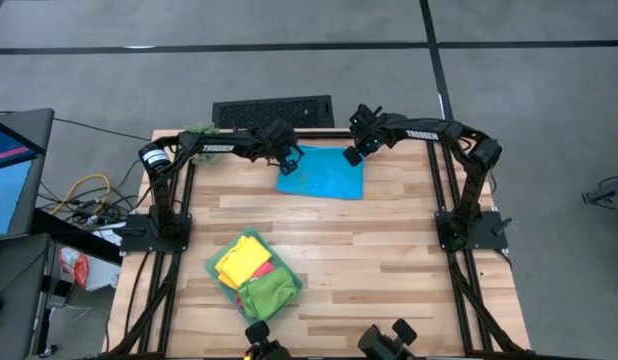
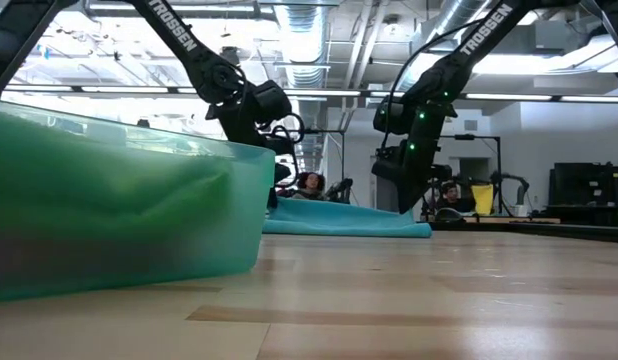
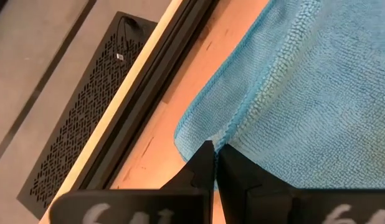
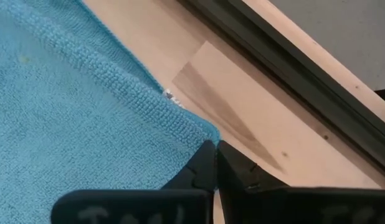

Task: Fold microfiber towels
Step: Fold the blue towel

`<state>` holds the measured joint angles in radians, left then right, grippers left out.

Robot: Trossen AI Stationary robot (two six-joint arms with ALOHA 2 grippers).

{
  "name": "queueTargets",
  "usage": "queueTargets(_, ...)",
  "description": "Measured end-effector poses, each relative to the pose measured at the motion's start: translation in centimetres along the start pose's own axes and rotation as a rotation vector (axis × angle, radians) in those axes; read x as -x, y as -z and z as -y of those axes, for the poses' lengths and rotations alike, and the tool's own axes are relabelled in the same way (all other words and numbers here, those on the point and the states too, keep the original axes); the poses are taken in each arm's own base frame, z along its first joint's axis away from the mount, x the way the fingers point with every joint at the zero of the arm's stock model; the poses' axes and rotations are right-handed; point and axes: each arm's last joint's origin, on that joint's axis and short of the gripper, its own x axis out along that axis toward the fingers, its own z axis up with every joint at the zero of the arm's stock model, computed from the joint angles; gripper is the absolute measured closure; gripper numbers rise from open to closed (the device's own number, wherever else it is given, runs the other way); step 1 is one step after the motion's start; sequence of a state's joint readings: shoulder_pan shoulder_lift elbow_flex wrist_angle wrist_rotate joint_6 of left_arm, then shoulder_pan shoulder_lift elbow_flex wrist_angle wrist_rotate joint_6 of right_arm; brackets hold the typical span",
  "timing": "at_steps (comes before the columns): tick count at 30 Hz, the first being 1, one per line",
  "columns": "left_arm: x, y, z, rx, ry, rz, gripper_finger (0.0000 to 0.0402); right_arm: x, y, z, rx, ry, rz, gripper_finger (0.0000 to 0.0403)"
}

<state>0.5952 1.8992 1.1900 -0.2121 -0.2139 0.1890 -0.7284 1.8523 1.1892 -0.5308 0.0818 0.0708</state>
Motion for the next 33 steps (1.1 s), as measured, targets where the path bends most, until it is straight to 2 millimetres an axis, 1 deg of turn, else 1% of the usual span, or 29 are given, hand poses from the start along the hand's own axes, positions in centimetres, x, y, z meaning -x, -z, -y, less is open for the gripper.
queueTargets(6,0.0,0.0,0.0,-0.009,0.026,0.007,0.0401,0.0,0.0,0.0,-0.008,0.000,0.001,0.0358)
queueTargets(12,0.0,0.0,-0.1,-0.026,0.022,0.007,0.0401,0.0,0.0,0.0,-0.017,0.006,0.003,0.0323)
queueTargets(14,-0.1,0.0,-0.4,-0.020,0.017,0.007,0.0394,0.0,0.0,0.1,-0.026,0.030,0.003,0.0308)
queueTargets(19,-0.3,0.1,-1.6,0.069,-0.030,0.015,0.0352,0.0,0.1,0.3,-0.028,0.060,-0.013,0.0266)
queueTargets(24,-0.5,0.4,-2.3,0.110,-0.003,0.007,0.0298,0.0,0.2,0.5,-0.032,0.054,-0.019,0.0232)
queueTargets(30,-0.5,0.9,-2.3,0.091,0.059,-0.041,0.0231,2.8,-0.2,0.4,-0.015,0.029,0.059,0.0212)
queueTargets(33,-0.3,1.2,-2.2,0.093,0.100,-0.063,0.0210,4.6,-0.2,0.0,0.010,-0.057,0.087,0.0209)
